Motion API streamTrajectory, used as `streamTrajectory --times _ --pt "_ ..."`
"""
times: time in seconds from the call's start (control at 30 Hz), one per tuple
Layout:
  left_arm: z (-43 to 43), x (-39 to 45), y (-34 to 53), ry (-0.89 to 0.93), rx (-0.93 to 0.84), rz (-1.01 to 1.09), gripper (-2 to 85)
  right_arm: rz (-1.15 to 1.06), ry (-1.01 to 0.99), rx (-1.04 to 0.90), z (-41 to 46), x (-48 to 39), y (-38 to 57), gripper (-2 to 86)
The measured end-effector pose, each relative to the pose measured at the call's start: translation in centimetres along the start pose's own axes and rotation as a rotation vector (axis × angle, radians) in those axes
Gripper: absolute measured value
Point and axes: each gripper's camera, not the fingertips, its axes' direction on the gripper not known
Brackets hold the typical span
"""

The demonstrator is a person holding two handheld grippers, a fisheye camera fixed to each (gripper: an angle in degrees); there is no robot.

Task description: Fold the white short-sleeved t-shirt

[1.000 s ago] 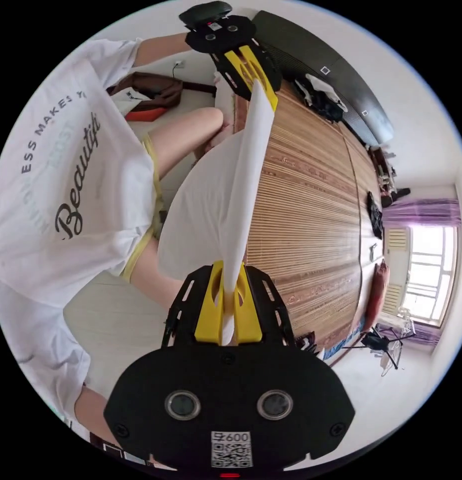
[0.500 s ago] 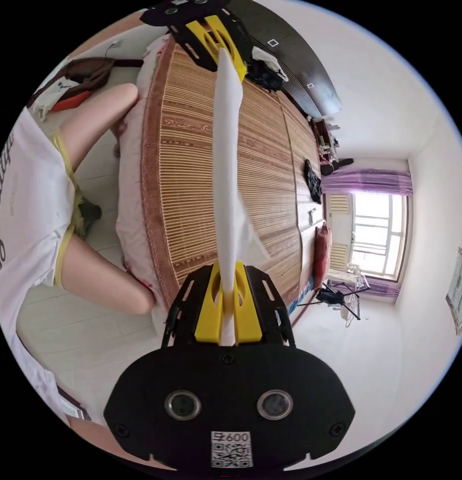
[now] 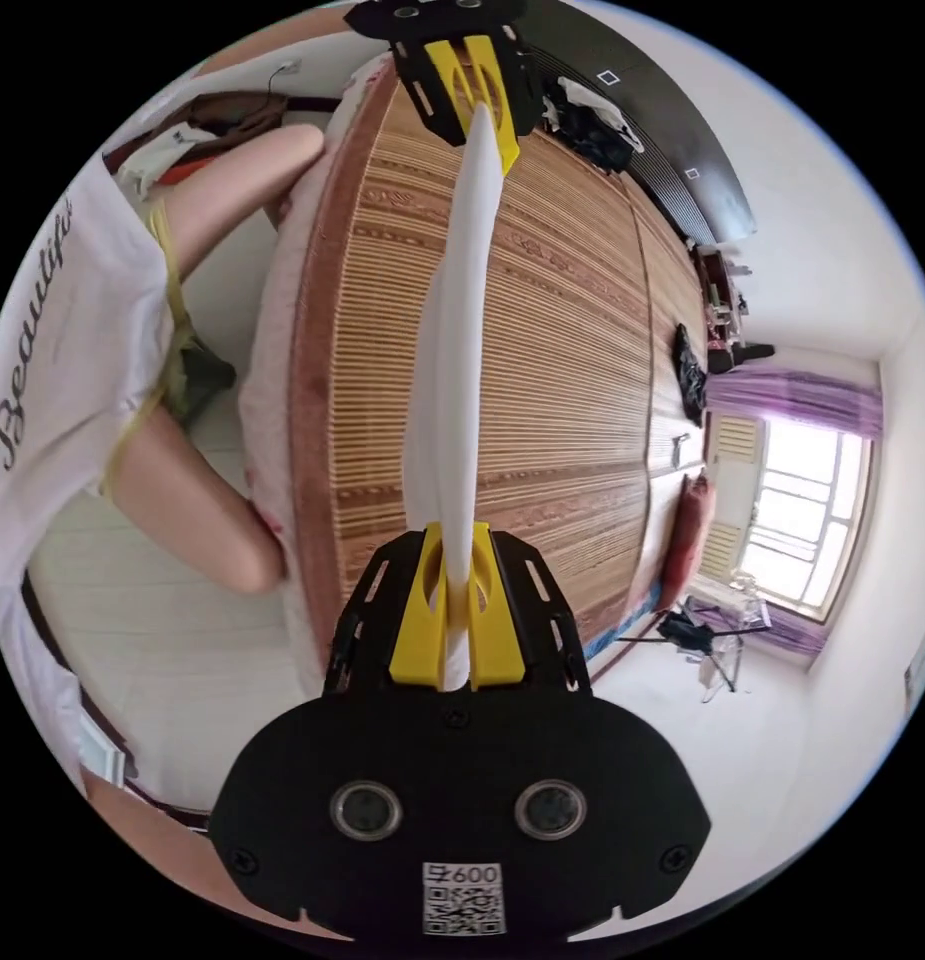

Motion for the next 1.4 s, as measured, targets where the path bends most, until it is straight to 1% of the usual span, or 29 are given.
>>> streamTrajectory --times 0.07,0.2,0.23,0.3,0.4,0.43,0.5,0.57,0.63,0.67,0.73,0.8,0.83,0.87,0.9,0.93,0.97,1.0,1.03,1.07,1.1,1.13,1.17,1.2,1.23,1.27,1.3,1.4 --pt "2.0 -3.8 -3.4 -0.001 -0.015 -0.006 2.3 0.027 0.047 -0.045 2.8 5.2 2.3 -0.8" --pt "6.6 -13.7 -11.4 0.041 0.005 -0.045 2.4 0.121 0.008 -0.05 6.4 14.3 7.1 -0.8" --pt "7.3 -15.1 -12.5 0.047 0.01 -0.05 2.4 0.144 0.01 -0.047 7.7 17.0 8.8 -0.8" --pt "10.2 -20.2 -17.3 0.047 0.023 -0.079 2.3 0.161 0.041 -0.052 10.0 20.8 11.2 -0.8" --pt "13.7 -25.8 -24.3 -0.014 0.025 -0.07 2.2 0.175 0.141 -0.1 14.0 27.1 15.1 -0.8" --pt "14.3 -27.0 -25.8 -0.032 0.025 -0.068 2.2 0.2 0.199 -0.121 15.5 30.0 16.9 -0.8" --pt "16.4 -32.0 -32.1 -0.13 0.038 -0.07 2.2 0.255 0.314 -0.145 17.4 34.5 19.8 -0.8" --pt "17.6 -35.7 -36.8 -0.233 0.073 -0.117 2.2 0.363 0.524 -0.151 19.8 39.5 24.1 -0.8" --pt "19.1 -38.1 -41.2 -0.339 0.124 -0.17 2.3 0.404 0.663 -0.154 22.5 41.2 27.0 -0.8" --pt "20.6 -38.5 -43.9 -0.395 0.16 -0.191 2.4 0.376 0.717 -0.173 25.1 41.1 28.6 -0.8" --pt "25.3 -36.3 -48.9 -0.469 0.19 -0.137 2.4 0.318 0.71 -0.206 29.8 40.2 30.5 -0.8" --pt "29.8 -32.7 -52.4 -0.47 0.185 -0.094 2.4 0.326 0.614 -0.228 35.0 39.3 31.8 -0.8" --pt "31.5 -31.2 -53.5 -0.461 0.179 -0.084 2.4 0.344 0.535 -0.249 38.6 38.5 32.3 -0.8" --pt "34.9 -27.9 -55.5 -0.432 0.17 -0.059 2.5 0.35 0.461 -0.294 42.4 37.4 32.5 -0.8" --pt "38.3 -24.2 -57.4 -0.393 0.14 0.0 2.5 0.339 0.411 -0.323 44.3 36.7 32.5 -0.8" --pt "41.1 -20.5 -59.2 -0.356 0.097 0.078 2.4 0.289 0.309 -0.365 47.5 35.2 32.3 -0.8" --pt "42.2 -18.9 -59.9 -0.339 0.08 0.108 2.4 0.227 0.202 -0.403 50.2 33.6 32.2 -0.8" --pt "43.6 -16.2 -61.0 -0.353 0.055 0.128 2.3 0.187 0.142 -0.421 51.3 32.9 32.0 -0.8" --pt "43.6 -15.5 -61.3 -0.432 0.07 0.09 2.2 0.152 0.145 -0.461 53.0 32.1 31.8 -0.8" --pt "43.3 -15.1 -61.7 -0.476 0.103 0.014 2.0 0.136 0.194 -0.486 53.7 32.5 31.6 -0.8" --pt "42.9 -16.0 -61.8 -0.416 0.13 -0.091 1.8 0.133 0.196 -0.497 53.9 33.0 31.5 -0.8" --pt "42.8 -16.4 -61.8 -0.39 0.142 -0.109 1.8 0.153 0.18 -0.519 54.1 34.6 31.5 -0.8" --pt "42.6 -16.8 -62.2 -0.382 0.15 -0.106 1.7 0.225 0.169 -0.522 54.0 36.5 32.0 -0.8" --pt "42.6 -16.7 -62.9 -0.404 0.137 -0.096 1.7 0.272 0.17 -0.528 54.0 37.5 32.5 -0.8" --pt "42.6 -16.6 -63.3 -0.419 0.13 -0.095 1.7 0.34 0.168 -0.593 54.7 39.2 33.7 -0.8" --pt "42.5 -16.5 -63.9 -0.44 0.124 -0.095 1.7 0.355 0.163 -0.676 55.6 40.2 34.9 -0.8" --pt "42.3 -16.4 -64.5 -0.45 0.128 -0.095 1.7 0.352 0.164 -0.695 55.9 40.5 35.3 -0.8" --pt "42.1 -16.8 -66.8 -0.459 0.078 -0.116 1.8 0.334 0.201 -0.856 58.4 42.2 36.7 -0.8"
